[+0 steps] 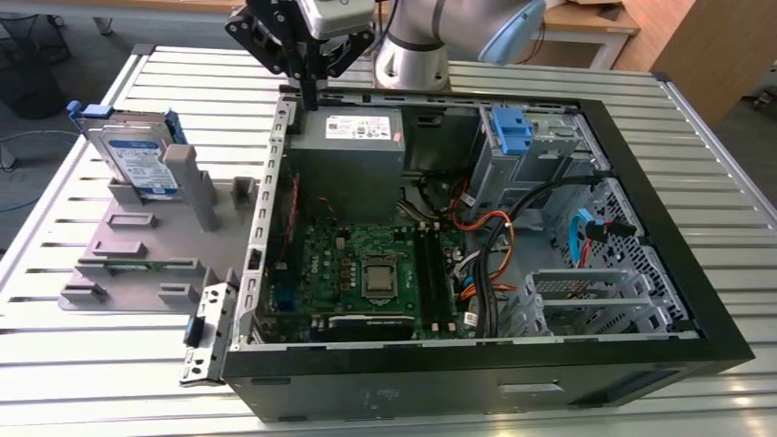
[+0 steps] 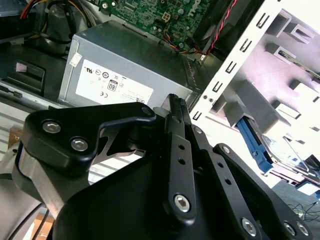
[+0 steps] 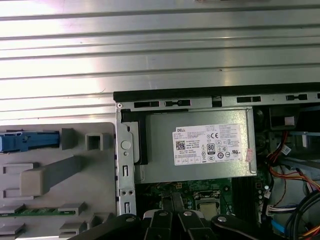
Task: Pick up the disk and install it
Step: 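Reach for the disk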
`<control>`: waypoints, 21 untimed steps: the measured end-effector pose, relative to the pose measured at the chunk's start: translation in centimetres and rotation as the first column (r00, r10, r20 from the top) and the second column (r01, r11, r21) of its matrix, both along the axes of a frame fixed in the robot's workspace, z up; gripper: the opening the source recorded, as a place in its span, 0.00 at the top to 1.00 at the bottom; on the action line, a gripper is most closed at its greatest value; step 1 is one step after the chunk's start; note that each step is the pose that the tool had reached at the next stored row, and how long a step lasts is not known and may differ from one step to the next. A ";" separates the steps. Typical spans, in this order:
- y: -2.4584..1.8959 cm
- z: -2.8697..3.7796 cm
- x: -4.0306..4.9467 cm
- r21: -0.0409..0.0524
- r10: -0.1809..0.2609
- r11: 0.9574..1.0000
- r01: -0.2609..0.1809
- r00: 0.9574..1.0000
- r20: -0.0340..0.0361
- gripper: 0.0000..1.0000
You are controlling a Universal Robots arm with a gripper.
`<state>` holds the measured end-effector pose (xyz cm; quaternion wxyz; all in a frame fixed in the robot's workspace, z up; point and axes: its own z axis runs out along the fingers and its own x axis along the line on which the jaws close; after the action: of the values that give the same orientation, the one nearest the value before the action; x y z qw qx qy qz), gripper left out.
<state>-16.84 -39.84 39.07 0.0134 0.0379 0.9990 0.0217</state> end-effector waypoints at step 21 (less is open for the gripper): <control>0.00 -0.10 -0.87 0.000 0.000 1.000 0.000 1.000 0.000 0.89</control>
<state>-17.71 -39.84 38.97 0.0134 0.0378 0.9990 0.0217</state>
